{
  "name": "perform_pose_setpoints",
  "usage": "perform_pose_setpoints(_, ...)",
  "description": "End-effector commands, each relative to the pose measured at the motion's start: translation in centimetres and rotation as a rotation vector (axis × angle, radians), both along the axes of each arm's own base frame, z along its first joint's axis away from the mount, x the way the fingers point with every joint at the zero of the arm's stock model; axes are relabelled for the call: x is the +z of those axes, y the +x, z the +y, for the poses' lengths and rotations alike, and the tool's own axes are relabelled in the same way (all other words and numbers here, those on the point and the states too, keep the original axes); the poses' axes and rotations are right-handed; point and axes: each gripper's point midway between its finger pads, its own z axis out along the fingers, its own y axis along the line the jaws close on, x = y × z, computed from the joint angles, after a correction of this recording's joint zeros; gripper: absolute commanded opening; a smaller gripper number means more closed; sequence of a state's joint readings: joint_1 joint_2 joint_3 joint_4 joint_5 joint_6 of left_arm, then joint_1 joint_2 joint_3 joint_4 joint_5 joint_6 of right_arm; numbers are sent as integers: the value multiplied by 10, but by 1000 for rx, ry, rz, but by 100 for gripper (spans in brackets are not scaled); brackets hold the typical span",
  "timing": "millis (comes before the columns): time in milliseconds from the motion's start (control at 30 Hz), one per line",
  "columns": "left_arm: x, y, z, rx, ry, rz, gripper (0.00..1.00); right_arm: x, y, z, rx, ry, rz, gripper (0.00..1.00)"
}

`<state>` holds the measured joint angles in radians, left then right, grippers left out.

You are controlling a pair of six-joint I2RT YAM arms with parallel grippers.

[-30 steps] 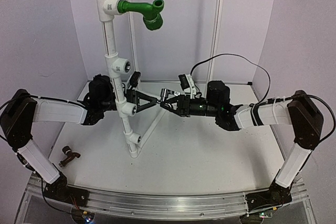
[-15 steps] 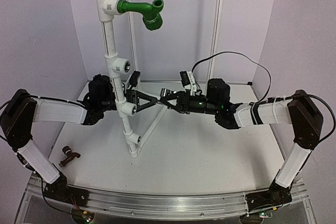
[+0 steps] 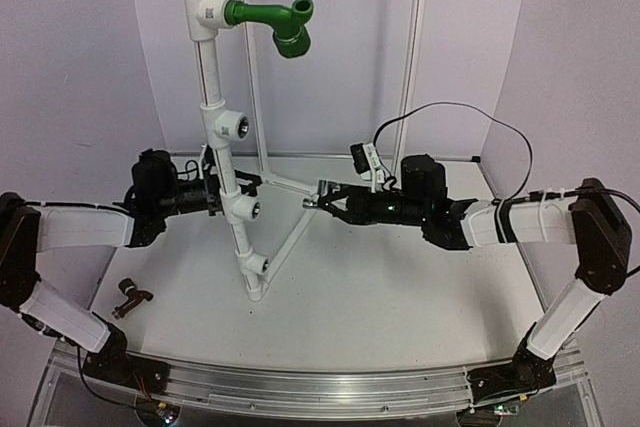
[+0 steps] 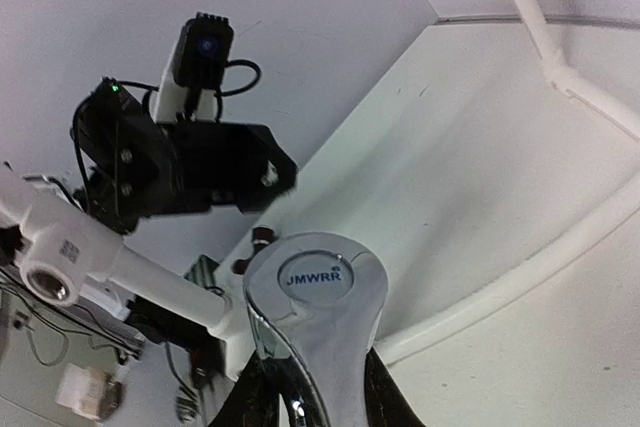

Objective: Install the water faucets

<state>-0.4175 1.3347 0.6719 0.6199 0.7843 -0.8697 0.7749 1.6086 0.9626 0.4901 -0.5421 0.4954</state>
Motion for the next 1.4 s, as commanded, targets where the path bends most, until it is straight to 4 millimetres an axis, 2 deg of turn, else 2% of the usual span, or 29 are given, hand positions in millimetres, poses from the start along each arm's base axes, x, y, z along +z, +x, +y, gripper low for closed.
perform_pose_setpoints(0,40,-11,31,109,16,-125,75,44,-28,-13,2,-149,-396,0)
perform_pose_setpoints(100,62,-32,38,100,3,-203,77,63,-54,-16,14,-236,-618,0)
perform_pose_setpoints(267,89,-65,43,59,-41,-291,80,98,-79,-16,29,-311,-860,0)
perform_pose_setpoints(400,111,-88,33,0,-63,-377,80,131,-100,-4,65,-333,-1031,0)
perform_pose_setpoints(533,125,-100,17,-41,-71,-444,80,160,-119,11,108,-337,-1165,0)
perform_pose_setpoints(633,125,-96,10,-44,-57,-455,79,179,-131,22,121,-338,-1264,0)
perform_pose_setpoints(800,128,-91,2,-67,-43,-473,79,194,-137,34,99,-419,-1402,0)
perform_pose_setpoints(967,134,-92,6,-38,-16,-504,79,210,-143,29,91,-414,-1478,0)
perform_pose_setpoints(1100,144,-105,10,-64,-17,-540,80,218,-143,25,75,-429,-1531,0)
perform_pose_setpoints(1233,154,-128,4,-207,-36,-569,80,232,-143,22,53,-436,-1594,0)
perform_pose_setpoints(1367,156,-132,8,-190,-9,-607,80,253,-151,14,38,-387,-1628,0)
